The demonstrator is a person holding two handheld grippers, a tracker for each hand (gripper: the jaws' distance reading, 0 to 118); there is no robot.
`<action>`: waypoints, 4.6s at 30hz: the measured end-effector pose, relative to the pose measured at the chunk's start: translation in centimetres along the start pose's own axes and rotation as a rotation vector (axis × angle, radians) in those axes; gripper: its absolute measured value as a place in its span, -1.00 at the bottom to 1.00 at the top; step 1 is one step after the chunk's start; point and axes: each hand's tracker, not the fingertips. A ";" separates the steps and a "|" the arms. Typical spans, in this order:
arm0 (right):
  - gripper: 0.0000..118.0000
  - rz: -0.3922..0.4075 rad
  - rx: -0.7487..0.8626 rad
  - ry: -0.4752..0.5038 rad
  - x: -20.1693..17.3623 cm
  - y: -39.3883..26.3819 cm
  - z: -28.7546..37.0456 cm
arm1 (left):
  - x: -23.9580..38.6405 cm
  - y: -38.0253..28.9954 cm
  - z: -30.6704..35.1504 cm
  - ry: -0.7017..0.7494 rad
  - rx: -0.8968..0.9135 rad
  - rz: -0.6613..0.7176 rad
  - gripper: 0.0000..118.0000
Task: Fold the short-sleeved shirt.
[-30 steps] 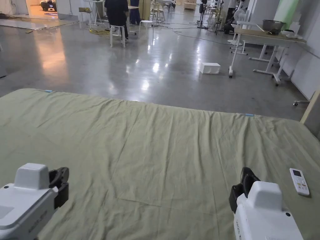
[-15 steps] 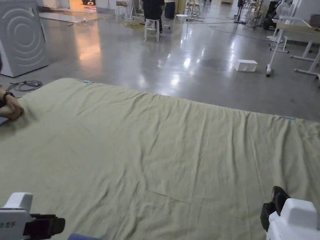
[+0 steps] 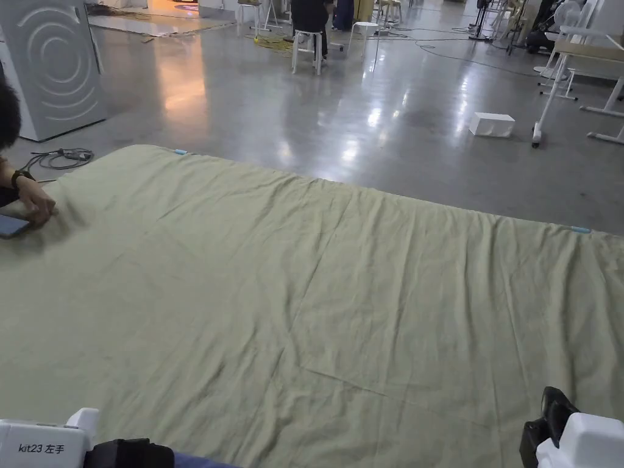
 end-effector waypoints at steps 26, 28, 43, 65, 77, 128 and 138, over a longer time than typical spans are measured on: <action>-1.00 -0.010 -0.039 0.018 0.0 -0.8 0.7 | 4.1 -0.6 2.5 0.008 0.029 -0.117 -0.73; -1.00 -0.013 -0.038 0.022 0.0 -0.8 0.6 | 4.9 0.1 4.3 0.029 0.054 -0.116 -0.73; -1.00 -0.033 -0.037 0.051 -0.4 -1.2 0.6 | 12.3 -0.5 7.8 0.442 0.083 -0.257 -0.73; -1.00 -0.066 -0.078 0.015 1.9 -2.7 1.0 | 18.6 -9.6 -12.3 0.468 -0.115 -0.370 -0.73; -1.00 -0.069 -0.094 0.017 1.9 -3.3 0.8 | 19.1 -11.6 -14.5 0.510 -0.105 -0.403 -0.42; -1.00 -0.078 -0.110 0.037 2.3 -3.3 1.4 | 10.5 -2.8 -2.6 0.253 -0.005 -0.222 0.22; -1.00 -0.130 -0.125 0.060 1.9 -3.5 1.2 | 1.0 -1.8 -4.6 -0.065 -0.065 0.046 0.23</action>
